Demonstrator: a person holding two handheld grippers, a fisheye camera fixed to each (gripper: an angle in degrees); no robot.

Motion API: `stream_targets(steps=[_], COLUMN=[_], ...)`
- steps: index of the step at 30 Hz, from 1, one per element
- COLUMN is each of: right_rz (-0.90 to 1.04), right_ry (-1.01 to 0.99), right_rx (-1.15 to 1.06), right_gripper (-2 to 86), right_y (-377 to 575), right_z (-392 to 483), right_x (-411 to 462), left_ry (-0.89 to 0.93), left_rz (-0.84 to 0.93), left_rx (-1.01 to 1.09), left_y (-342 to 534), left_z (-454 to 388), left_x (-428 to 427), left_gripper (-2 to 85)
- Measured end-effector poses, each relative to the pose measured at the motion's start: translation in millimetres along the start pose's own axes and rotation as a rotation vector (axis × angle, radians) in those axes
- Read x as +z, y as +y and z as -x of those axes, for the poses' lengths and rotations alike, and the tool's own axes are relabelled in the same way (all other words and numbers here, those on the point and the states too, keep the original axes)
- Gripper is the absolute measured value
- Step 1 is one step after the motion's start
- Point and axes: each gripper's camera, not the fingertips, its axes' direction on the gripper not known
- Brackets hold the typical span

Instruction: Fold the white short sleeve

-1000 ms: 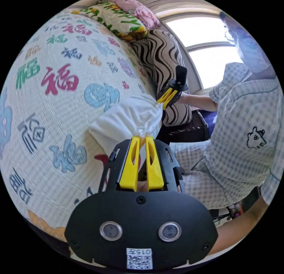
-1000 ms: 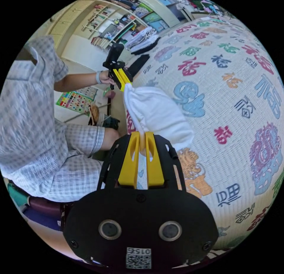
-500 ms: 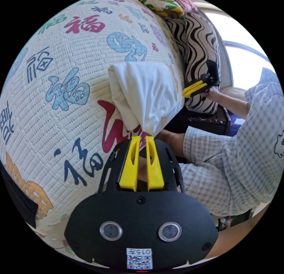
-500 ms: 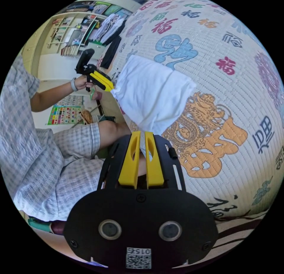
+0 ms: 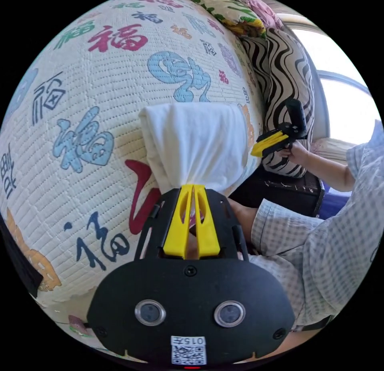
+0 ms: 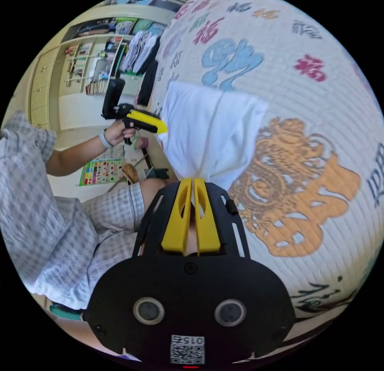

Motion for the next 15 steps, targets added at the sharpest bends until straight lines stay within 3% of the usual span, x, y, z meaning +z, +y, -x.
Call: stream_targets(steps=[5,11,15], right_rz=[-0.186,-0.073,-0.143], right_ry=[0.038,-0.112,-0.182], right_rx=[0.169,0.241,0.256], right_gripper=[7.3,6.7,1.4], right_y=[-19,-64,-59], right_z=[-36,-71,-75], right_x=[-63,-49,-61], left_ry=[0.079,0.296,0.37], left_rz=[-0.218,-0.195,-0.179], left_rx=[-0.159,-0.236,-0.265], left_y=[-4,-43,-45], left_z=[38,81,96], left_x=[-56,-31,-31], left_gripper=[8.5,8.5,5.1])
